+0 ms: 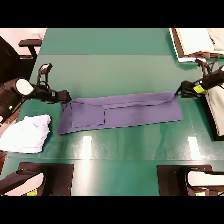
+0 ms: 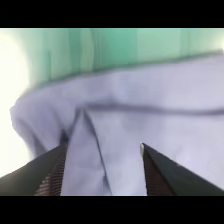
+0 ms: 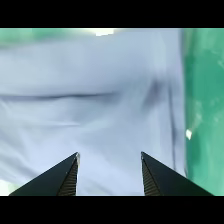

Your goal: Fold the shirts.

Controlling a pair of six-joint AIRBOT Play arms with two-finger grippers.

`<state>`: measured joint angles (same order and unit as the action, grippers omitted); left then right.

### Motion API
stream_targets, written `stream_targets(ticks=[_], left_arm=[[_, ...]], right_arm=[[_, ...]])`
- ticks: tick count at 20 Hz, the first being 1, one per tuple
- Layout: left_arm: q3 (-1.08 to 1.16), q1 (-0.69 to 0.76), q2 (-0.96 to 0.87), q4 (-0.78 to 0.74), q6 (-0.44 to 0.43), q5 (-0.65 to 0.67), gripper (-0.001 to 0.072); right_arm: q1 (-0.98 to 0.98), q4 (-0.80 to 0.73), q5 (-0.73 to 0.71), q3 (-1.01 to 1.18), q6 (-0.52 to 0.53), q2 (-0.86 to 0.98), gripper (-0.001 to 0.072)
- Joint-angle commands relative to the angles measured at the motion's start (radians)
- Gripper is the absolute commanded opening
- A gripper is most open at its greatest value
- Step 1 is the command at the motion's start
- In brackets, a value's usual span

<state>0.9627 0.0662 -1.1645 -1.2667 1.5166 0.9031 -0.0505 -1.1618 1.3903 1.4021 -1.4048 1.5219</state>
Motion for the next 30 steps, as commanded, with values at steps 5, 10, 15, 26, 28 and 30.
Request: stream_targets(ticks=[5, 10, 15, 26, 28, 30], left_arm=[[0.087, 0.000, -0.022, 0.108, -0.006, 0.101, 0.0501], [0.087, 0.002, -0.026, 0.268, -0.086, 0.103, 0.0023], [0.087, 0.091, -0.031, 0.331, -0.085, 0.022, 0.0022], [0.267, 0.389, -0.332, 0.338, -0.050, -0.124, 0.0021], [0.339, 0.439, -0.430, 0.356, -0.049, -0.115, 0.0021], [0.403, 0.479, -0.517, 0.364, -0.049, -0.098, 0.0021]], right_arm=[[-0.124, 0.061, 0.098, 0.040, 0.098, 0.049, 0.0455], [-0.285, 0.094, 0.087, -0.126, 0.123, 0.053, 0.0520], [-0.292, 0.243, 0.029, -0.247, 0.174, 0.135, 0.0520], [-0.122, 0.307, 0.049, -0.087, 0.260, 0.072, 0.0016], [-0.084, 0.307, 0.081, -0.005, 0.229, -0.011, 0.0016], [-0.028, 0.307, 0.079, 0.070, 0.179, -0.090, 0.0016]])
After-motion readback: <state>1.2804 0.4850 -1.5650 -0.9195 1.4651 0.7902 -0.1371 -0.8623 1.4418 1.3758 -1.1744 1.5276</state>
